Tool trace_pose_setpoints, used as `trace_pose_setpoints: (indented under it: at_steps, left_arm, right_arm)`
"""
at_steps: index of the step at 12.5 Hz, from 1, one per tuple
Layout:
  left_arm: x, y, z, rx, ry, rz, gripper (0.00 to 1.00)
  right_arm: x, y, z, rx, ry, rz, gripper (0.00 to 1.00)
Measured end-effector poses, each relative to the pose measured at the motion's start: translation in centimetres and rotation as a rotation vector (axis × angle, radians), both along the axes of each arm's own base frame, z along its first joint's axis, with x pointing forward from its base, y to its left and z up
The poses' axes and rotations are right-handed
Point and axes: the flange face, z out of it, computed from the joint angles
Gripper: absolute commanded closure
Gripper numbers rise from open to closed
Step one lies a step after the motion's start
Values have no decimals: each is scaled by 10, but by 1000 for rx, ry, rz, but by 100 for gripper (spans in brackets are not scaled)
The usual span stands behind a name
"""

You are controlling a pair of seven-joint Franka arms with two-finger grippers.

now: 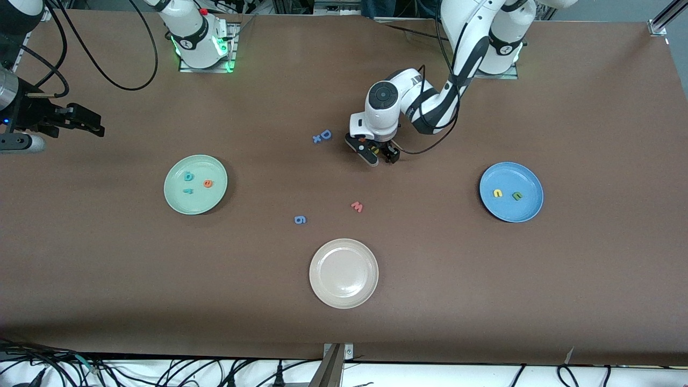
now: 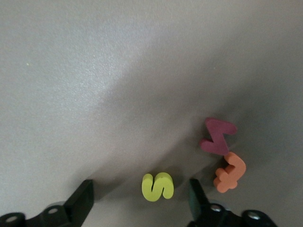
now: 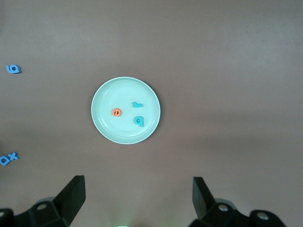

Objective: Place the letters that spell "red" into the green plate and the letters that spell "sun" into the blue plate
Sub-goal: 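Lower the left gripper onto the yellow s and grasp it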

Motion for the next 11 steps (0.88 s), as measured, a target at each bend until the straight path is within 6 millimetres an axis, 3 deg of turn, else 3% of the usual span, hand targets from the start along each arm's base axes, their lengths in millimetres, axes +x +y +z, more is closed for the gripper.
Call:
trace_pose_setpoints:
  at_steps: [3,5,6,8,9,11]
  left_arm:
    - [2,-2,1,-10,-8,0,21]
    - [2,-2,1,-13,-10,0,44]
    - [3,-3,2,-16,-13,1,39]
    - [4,-3,3,-19,-16,1,41]
    - [4,-3,3,-19,-16,1,46]
    - [4,-4,3,-20,-16,1,66]
  right_arm:
    - [0,1,0,0,0,1,0]
    - [0,1,0,0,0,1,0]
    - [0,1,0,0,0,2,0]
    - [0,1,0,0,0,2,0]
    - [0,1,0,0,0,2,0]
    - [0,2,0,0,0,3,0]
